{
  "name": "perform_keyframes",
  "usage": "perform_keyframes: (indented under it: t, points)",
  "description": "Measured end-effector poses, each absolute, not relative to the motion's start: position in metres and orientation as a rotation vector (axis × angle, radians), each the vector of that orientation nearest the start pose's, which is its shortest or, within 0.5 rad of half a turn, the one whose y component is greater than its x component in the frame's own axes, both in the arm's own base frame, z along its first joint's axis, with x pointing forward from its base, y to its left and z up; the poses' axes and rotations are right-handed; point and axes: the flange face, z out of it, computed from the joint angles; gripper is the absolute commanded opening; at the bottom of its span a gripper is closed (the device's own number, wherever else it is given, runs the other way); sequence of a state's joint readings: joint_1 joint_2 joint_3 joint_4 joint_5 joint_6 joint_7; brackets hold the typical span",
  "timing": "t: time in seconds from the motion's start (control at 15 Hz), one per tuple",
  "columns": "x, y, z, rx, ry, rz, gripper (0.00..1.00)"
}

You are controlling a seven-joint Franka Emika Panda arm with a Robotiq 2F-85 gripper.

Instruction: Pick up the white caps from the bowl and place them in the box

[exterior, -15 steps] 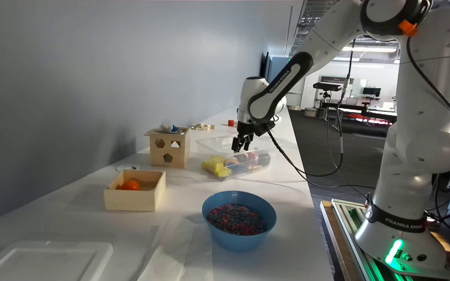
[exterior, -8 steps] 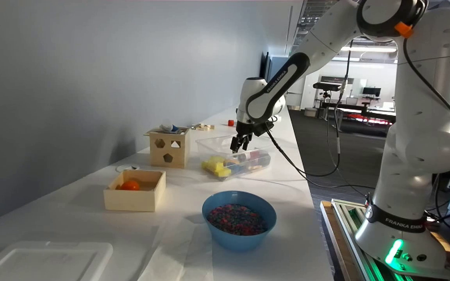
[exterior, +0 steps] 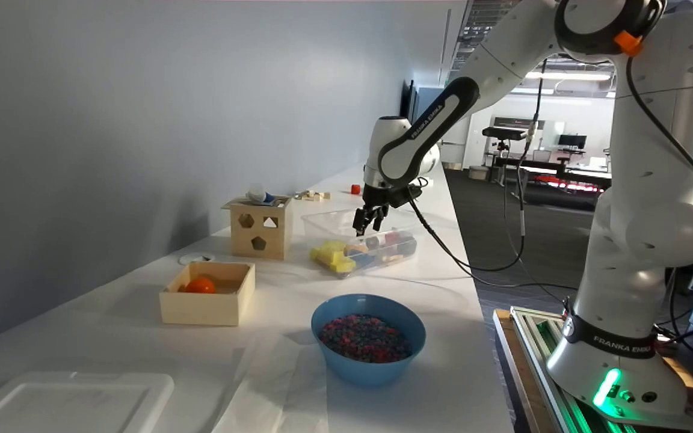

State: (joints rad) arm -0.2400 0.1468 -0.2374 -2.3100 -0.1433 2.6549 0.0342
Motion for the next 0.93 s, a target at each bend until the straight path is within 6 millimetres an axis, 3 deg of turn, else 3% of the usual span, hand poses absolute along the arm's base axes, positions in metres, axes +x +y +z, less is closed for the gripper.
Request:
perform_keyframes:
  t: [0.33,0.4,0.47,0.53,0.93]
  points:
    - [0.483,-0.237,0.306,-3.188,0.743,-0.247,0.98]
    - [0.484,-0.235,0.309,-3.181,0.762,-0.245,0.81]
    - [0.484,-0.233,0.312,-3.175,0.779,-0.239,0.73]
    - [0.484,-0.23,0.314,-3.17,0.795,-0.23,0.69]
    - [0.486,-0.215,0.313,-3.146,0.871,-0.157,0.25]
